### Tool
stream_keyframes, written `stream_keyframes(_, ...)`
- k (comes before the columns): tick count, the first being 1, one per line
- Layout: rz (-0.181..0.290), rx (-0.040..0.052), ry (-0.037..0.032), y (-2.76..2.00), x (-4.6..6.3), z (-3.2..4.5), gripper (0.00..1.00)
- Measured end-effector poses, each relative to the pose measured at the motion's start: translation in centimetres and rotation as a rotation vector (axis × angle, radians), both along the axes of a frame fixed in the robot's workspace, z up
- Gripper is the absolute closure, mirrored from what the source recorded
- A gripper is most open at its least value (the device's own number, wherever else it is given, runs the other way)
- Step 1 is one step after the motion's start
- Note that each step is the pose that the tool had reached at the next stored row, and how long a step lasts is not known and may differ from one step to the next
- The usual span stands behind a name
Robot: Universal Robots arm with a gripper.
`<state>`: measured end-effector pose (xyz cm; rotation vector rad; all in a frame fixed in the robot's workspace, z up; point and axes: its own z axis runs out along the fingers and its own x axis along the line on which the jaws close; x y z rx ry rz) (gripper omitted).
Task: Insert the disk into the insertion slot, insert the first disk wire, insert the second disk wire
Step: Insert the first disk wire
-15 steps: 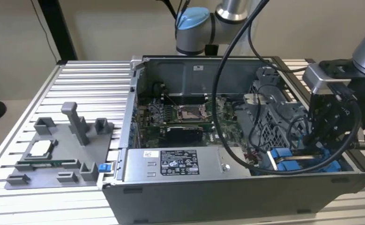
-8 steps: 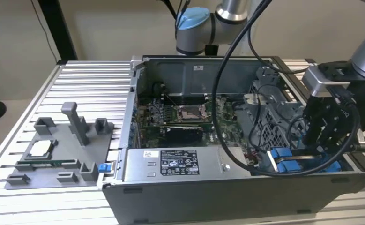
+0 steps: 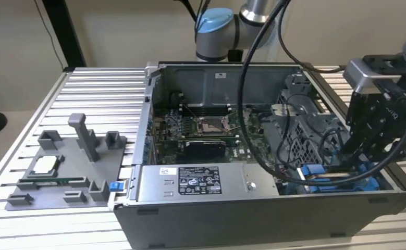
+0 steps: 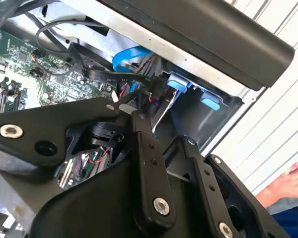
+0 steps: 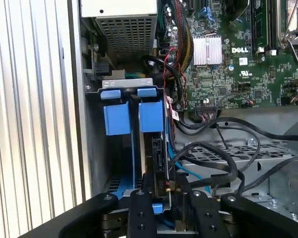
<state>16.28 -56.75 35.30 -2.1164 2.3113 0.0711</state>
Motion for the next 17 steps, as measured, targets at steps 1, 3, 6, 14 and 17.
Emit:
stream_keyframes(1,0.0,0.0004,0.0001,0.0,0.0,0.38,0.0)
stream_keyframes(3,0.0,0.0004,0.0005,0.0,0.0,1.19,0.0)
stream_keyframes(6,0.0,0.0009,0.0006,0.0,0.0,1.68,0.0)
stream_keyframes(14,0.001,0.0005,0.0006,0.0,0.2,1.71,0.0)
stream_keyframes(17,0.0,0.0008,0.0036,0.0,0.7,1.7,0.0)
